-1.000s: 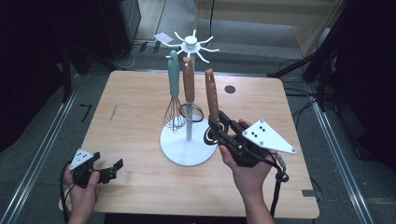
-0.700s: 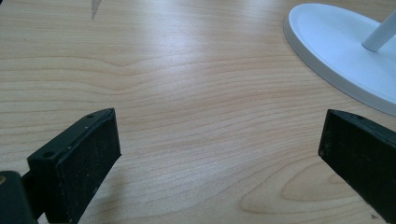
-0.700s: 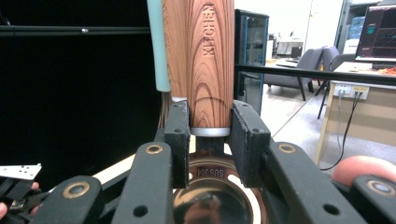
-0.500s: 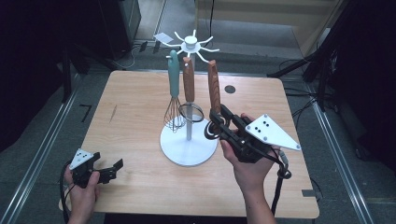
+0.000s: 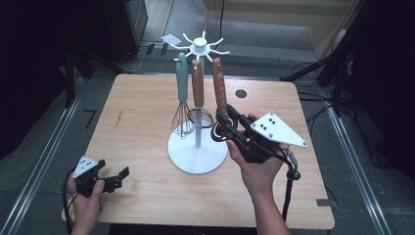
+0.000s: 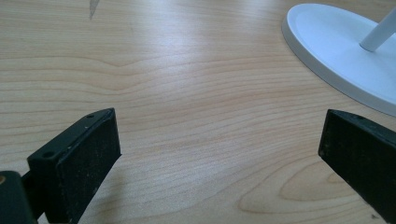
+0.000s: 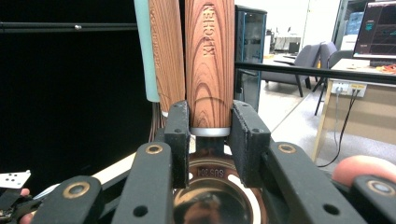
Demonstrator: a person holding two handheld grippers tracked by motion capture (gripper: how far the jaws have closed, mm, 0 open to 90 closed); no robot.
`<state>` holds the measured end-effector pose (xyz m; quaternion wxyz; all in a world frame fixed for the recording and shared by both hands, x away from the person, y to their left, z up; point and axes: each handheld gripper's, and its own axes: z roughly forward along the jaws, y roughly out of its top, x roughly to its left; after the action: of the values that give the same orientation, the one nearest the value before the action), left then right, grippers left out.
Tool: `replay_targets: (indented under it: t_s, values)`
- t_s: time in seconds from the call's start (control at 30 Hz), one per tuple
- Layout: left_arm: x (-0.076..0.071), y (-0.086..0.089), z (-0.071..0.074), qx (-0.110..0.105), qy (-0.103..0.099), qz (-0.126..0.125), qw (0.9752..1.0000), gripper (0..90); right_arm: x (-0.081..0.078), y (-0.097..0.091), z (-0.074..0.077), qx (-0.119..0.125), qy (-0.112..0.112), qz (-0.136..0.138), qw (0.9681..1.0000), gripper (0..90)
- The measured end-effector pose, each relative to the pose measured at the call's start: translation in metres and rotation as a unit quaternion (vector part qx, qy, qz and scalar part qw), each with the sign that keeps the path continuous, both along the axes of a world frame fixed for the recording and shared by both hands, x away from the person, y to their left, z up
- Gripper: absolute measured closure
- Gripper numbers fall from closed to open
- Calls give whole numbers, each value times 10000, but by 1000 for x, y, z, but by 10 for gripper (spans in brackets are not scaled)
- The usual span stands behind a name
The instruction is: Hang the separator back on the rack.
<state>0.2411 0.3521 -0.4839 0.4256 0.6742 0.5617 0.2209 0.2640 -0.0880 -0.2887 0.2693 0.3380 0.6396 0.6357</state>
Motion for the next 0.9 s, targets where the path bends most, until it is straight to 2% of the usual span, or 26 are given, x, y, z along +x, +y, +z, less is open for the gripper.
replay_targets:
  t_s: [0.33, 0.43, 0.5, 0.6, 0.67, 0.8, 0.9]
  values:
    - [0, 0, 0, 10, 12, -6, 10000, 0, 8, 6, -4, 7, 75, 45, 10000, 719]
    - [0, 0, 0, 9, 16, -14, 10000, 0, 11, 6, -5, 58, 114, 212, 9997, 716]
    - [0, 0, 0, 2, 10, -8, 10000, 0, 11, 5, -5, 99, 140, 232, 9996, 709]
    - [0, 0, 0, 15, 9, -2, 10000, 0, 13, 2, -7, 114, 184, 309, 9993, 588]
    - [0, 0, 0, 19, 1, 5, 10000, 0, 12, 0, -9, 91, 184, 309, 9993, 540]
    - [-2, 1, 0, -23, -31, 37, 10000, 0, 11, -7, -19, 42, 221, 125, 9997, 412]
    - [-3, 1, 0, -17, -41, 30, 10000, 0, 10, -13, -30, -11, 312, 36, 9995, 355]
